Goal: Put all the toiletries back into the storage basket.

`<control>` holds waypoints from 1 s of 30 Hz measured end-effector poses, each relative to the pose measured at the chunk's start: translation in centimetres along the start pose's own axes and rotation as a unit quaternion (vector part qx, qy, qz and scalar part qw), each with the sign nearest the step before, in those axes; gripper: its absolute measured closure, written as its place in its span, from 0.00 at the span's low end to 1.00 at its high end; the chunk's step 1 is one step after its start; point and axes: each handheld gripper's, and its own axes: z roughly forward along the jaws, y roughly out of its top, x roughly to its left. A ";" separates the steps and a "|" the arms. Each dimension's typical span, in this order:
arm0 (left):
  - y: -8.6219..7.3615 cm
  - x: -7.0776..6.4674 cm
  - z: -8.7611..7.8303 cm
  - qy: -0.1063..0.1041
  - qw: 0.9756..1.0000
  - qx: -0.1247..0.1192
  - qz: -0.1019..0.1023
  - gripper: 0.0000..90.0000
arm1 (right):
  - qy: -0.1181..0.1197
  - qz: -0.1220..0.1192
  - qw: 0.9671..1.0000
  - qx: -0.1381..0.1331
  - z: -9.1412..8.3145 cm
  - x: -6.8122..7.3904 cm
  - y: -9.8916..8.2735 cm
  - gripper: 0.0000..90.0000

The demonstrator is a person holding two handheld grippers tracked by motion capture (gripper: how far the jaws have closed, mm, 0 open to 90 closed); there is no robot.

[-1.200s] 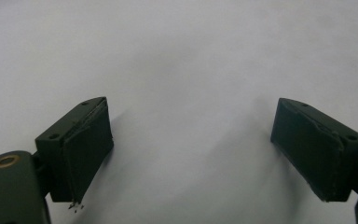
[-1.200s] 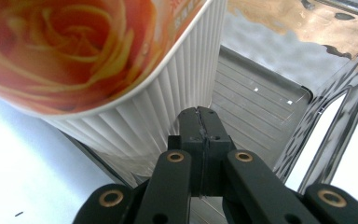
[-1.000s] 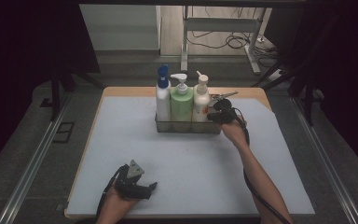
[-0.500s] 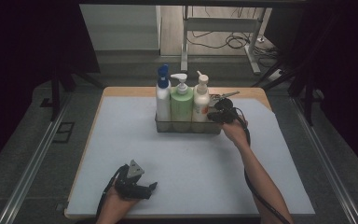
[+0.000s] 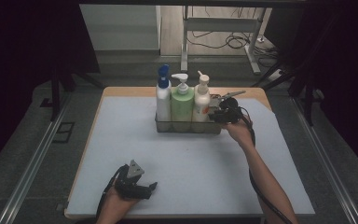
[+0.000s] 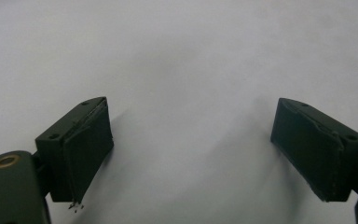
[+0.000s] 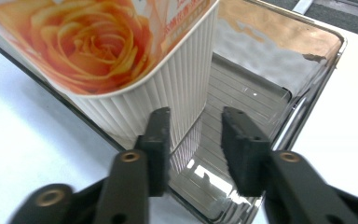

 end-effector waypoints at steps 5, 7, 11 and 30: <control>0.0 0.0 0.0 0.000 1.000 0.000 0.000 0.13 | 0.000 -0.003 1.000 -0.002 -0.3 0.1 -0.3 0.55; 0.0 0.0 0.0 0.000 1.000 0.000 0.000 0.13 | 0.000 -0.006 1.000 -0.003 -0.5 0.2 -0.4 0.52; 0.0 0.0 0.0 0.000 1.000 0.000 0.000 0.13 | 0.001 -0.010 1.000 -0.008 -1.0 0.4 -0.5 0.45; 0.0 0.0 0.0 0.001 1.000 0.000 0.000 0.13 | 0.003 -0.051 0.999 -0.011 -2.7 1.6 -1.0 0.27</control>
